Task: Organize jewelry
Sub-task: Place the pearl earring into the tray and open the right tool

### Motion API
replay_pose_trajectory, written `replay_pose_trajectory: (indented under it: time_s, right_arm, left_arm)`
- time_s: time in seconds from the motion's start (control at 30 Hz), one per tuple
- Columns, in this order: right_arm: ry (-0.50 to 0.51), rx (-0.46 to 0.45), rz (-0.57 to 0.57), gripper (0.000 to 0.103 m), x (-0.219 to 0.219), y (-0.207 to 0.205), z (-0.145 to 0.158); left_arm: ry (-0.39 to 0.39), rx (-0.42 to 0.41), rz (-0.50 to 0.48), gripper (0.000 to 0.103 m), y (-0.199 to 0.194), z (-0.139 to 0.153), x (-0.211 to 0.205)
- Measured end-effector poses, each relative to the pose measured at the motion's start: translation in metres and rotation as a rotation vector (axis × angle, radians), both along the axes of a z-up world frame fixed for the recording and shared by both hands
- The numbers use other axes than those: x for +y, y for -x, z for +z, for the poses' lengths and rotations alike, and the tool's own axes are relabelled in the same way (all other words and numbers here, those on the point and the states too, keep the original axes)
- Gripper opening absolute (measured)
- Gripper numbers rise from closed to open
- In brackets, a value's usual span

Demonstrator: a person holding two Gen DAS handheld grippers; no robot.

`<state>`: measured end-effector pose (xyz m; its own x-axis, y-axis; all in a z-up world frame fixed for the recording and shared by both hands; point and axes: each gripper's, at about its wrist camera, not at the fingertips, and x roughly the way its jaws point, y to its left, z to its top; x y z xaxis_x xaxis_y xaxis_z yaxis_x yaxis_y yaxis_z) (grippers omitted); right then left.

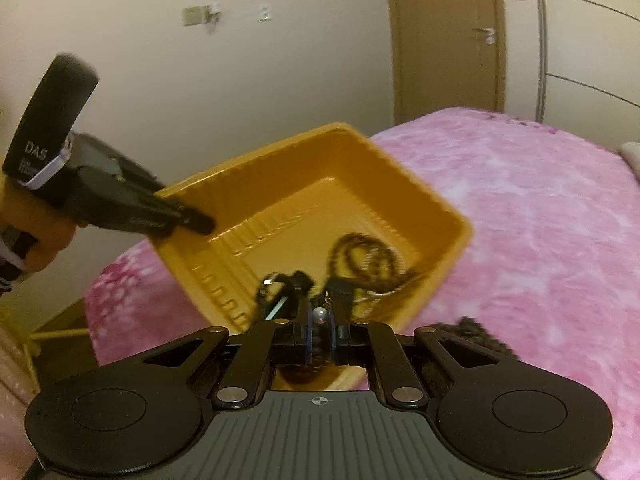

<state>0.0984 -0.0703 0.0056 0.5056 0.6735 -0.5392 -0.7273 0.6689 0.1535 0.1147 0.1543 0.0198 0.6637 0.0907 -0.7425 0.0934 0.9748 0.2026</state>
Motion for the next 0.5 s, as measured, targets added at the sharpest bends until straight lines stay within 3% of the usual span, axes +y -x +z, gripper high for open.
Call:
replay_pose_trajectory:
  time_s: [0.5]
  right_arm:
    - [-0.005,0.037,0.018,0.008,0.018,-0.008,-0.011]
  left_arm:
    - [-0.001,0.0,-0.001,0.003,0.0,0.0,0.0]
